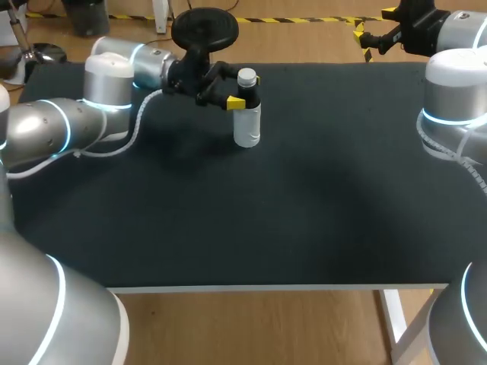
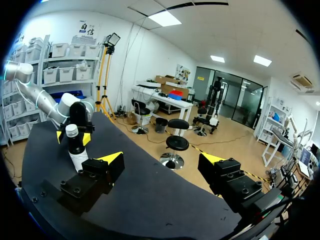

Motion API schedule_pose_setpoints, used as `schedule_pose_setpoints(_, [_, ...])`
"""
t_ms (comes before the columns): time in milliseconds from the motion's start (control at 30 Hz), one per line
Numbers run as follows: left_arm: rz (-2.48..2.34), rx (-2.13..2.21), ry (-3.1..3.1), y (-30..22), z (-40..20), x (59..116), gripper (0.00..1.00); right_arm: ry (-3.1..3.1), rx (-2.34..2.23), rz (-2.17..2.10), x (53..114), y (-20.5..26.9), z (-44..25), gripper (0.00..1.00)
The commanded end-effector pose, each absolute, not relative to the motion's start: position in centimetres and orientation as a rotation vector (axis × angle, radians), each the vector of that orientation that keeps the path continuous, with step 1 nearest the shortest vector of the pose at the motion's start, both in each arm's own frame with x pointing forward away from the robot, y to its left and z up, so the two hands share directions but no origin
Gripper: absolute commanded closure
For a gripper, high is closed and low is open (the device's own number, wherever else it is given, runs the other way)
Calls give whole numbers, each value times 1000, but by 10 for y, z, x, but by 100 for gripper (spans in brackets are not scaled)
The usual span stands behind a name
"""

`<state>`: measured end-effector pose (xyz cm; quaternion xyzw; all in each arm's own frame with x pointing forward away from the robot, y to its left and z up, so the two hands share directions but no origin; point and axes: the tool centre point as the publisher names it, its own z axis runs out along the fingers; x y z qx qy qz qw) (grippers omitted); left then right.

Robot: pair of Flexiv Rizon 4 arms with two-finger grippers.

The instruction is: Unscrew the bottle cap

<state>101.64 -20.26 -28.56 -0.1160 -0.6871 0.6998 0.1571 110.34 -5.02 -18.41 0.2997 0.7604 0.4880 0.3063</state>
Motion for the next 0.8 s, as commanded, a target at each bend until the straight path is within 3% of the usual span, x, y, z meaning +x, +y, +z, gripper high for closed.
schedule_pose_setpoints(33, [1966,-388,-1940,-207,-288,1022,0,2013,793,1290,1104,-50,-184,0])
schedule_pose_setpoints(567, [1964,-407,-1942,-208,-287,1019,0,2013,793,1290,1104,-50,-184,0])
schedule_pose_setpoints(633, [1964,-410,-1942,-208,-286,1019,56,2013,793,1290,1104,-50,-184,0])
schedule_pose_setpoints(700, [1967,-410,-1942,-208,-287,1019,100,2013,793,1290,1104,-50,-184,0])
schedule_pose_setpoints(800, [1968,-414,-1940,-208,-287,1018,100,2013,793,1290,1104,-50,-184,0])
